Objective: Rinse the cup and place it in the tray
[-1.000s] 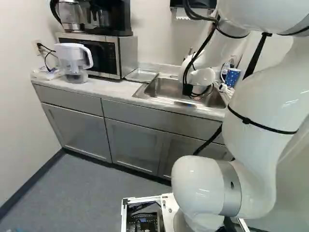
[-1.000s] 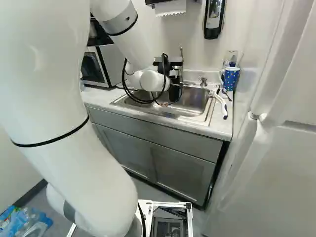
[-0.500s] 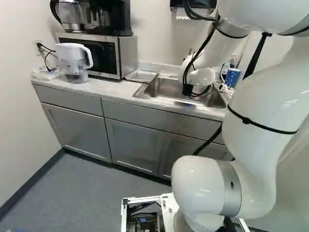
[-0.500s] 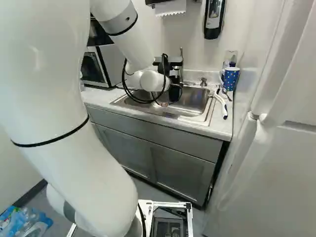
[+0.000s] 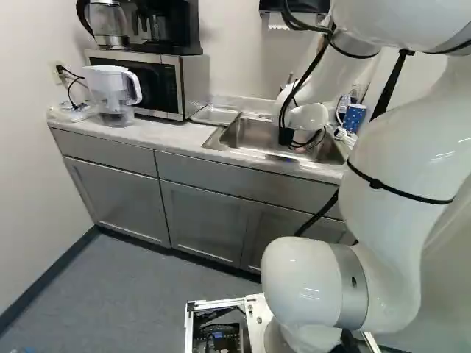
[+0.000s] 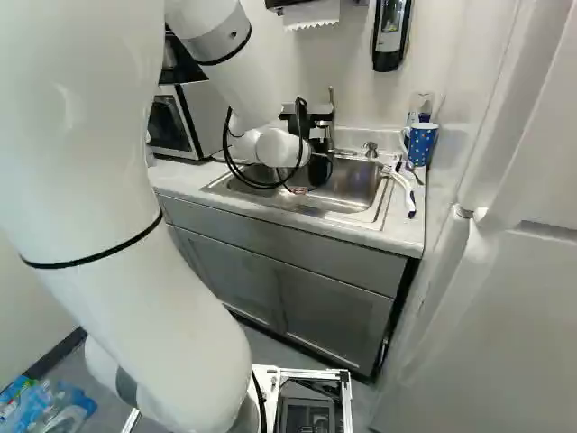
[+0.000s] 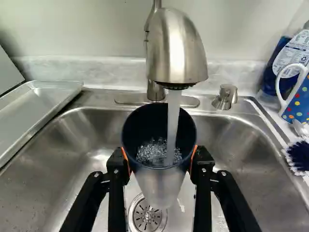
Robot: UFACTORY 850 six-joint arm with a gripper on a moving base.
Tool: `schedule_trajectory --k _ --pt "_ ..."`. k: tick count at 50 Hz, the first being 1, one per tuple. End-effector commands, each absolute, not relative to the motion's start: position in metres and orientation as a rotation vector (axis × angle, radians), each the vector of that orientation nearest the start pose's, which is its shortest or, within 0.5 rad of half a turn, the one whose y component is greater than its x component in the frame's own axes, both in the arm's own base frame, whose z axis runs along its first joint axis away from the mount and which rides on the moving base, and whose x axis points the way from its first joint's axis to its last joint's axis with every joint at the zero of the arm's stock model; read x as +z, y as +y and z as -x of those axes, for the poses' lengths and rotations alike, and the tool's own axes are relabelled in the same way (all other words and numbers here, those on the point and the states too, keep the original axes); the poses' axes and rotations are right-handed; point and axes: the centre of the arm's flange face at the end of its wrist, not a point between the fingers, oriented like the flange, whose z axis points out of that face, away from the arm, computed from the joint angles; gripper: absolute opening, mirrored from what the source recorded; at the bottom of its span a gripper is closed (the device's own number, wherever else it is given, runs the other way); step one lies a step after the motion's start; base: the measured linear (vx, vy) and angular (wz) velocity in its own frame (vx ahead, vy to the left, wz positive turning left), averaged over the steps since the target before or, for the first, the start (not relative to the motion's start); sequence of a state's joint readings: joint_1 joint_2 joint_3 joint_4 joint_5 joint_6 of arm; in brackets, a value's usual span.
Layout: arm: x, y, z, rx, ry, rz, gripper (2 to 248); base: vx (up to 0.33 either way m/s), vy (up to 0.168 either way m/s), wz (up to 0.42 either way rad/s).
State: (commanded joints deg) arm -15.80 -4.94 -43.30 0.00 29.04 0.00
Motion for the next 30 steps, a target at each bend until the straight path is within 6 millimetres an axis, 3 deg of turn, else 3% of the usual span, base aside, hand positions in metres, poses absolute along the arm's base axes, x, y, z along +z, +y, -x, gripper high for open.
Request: schedule_trajectory --k 30 --pt "0.477 -0.1358 -0.4798 -1.816 0.378 2.723 126 0.0 0.0 0.0"
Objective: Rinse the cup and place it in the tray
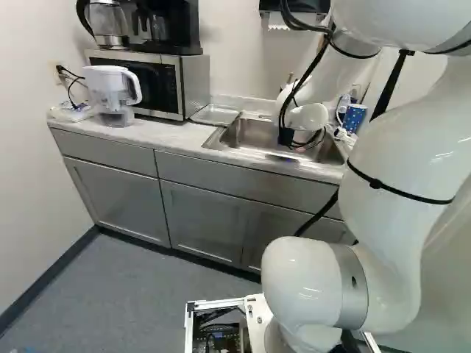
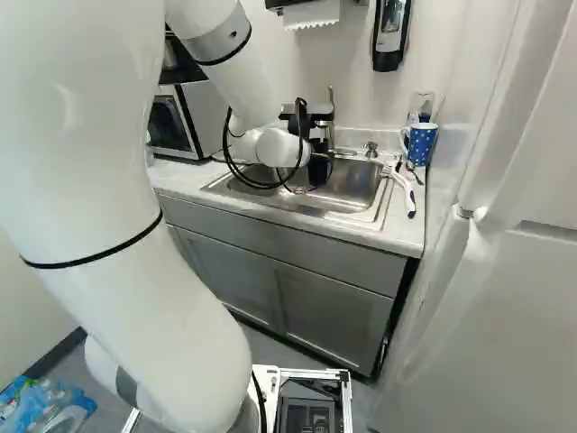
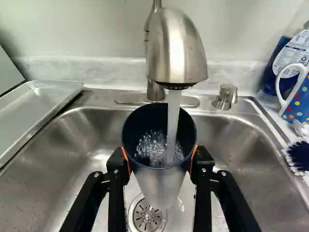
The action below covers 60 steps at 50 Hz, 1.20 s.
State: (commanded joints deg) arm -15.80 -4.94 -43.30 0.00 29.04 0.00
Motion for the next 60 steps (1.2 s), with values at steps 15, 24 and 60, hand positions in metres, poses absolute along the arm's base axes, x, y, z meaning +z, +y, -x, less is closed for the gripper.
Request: schedule_trajectory --k 15,24,60 --pt "0.477 -0.1358 -0.4798 -1.816 0.378 2.723 126 0.0 0.0 0.0" --pt "0.477 -0.1358 -0.4798 -1.816 0.378 2.723 126 0.0 0.0 0.0" --pt "0.477 -0.1358 -0.4798 -1.816 0.378 2.723 126 0.0 0.0 0.0"
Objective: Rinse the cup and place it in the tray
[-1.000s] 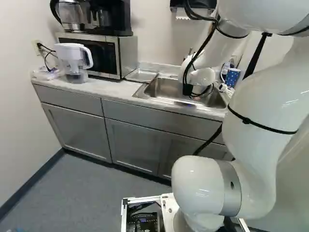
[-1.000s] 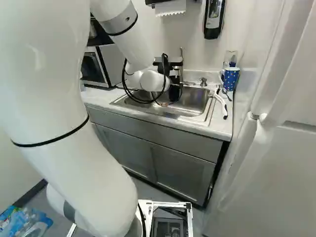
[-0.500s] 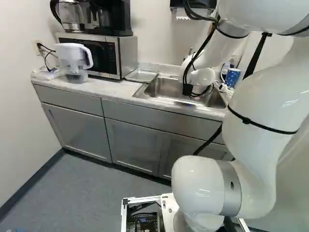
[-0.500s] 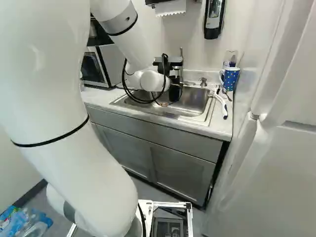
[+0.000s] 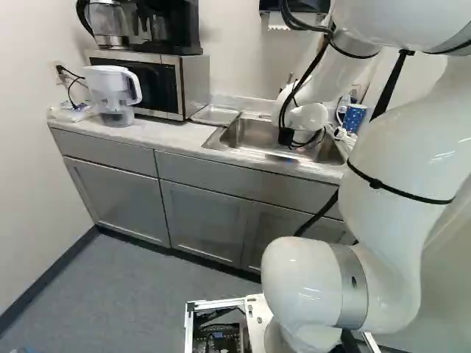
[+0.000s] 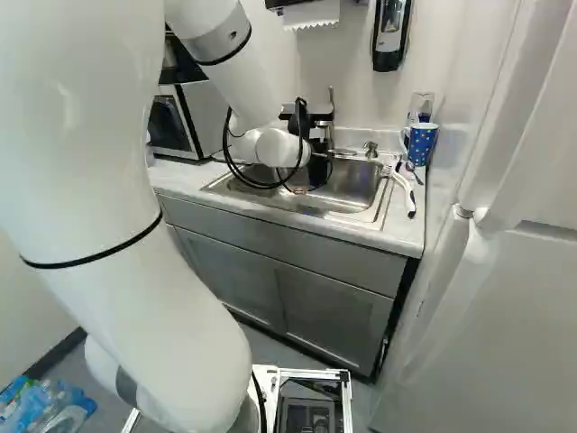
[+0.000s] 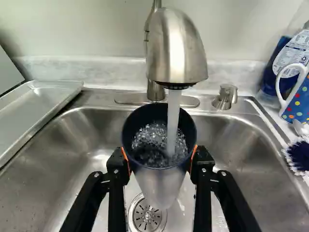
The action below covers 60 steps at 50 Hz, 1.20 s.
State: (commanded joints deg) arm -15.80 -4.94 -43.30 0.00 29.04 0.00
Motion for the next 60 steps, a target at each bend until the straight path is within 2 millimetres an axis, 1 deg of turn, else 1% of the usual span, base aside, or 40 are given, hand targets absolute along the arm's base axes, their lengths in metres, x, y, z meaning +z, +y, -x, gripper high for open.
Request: schedule_trajectory --k 36,43,60 --pt "0.477 -0.135 -0.48 -1.815 0.375 2.722 126 0.0 0.0 0.0" --pt "0.477 -0.128 -0.479 -1.812 0.357 2.718 126 0.0 0.0 0.0" --pt "0.477 -0.103 -0.482 -1.8 0.286 2.701 126 0.0 0.0 0.0"
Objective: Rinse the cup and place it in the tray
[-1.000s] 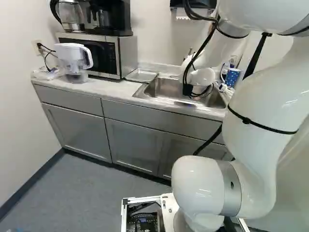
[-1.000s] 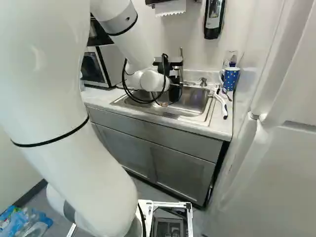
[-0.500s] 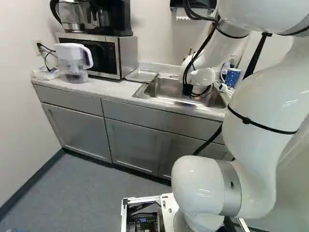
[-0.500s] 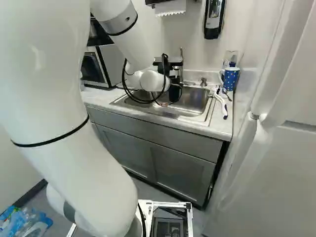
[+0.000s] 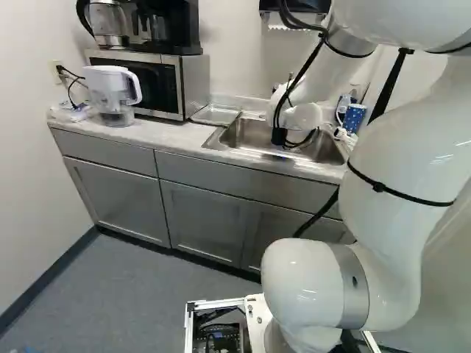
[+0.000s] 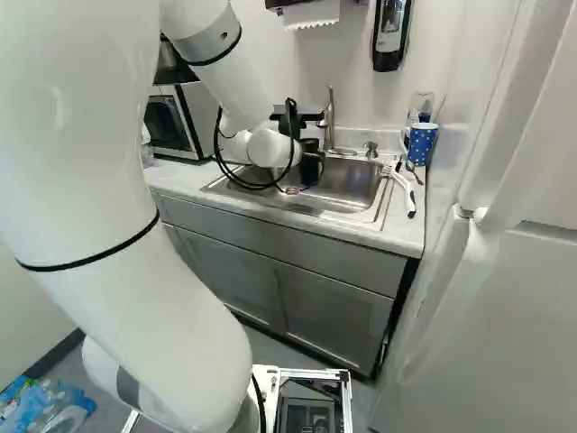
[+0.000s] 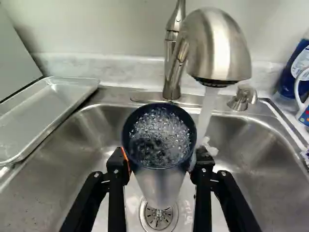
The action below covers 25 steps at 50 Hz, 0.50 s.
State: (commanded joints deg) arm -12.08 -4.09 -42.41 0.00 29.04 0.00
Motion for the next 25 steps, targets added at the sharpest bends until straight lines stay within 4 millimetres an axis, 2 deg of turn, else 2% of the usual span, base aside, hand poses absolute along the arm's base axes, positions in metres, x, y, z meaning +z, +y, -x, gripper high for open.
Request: schedule_trajectory --k 14,25 --pt "0.478 -0.082 -0.485 -1.791 0.225 2.684 126 0.0 0.0 0.0" --pt "0.487 -0.065 -0.49 -1.809 0.176 2.654 126 0.0 0.0 0.0"
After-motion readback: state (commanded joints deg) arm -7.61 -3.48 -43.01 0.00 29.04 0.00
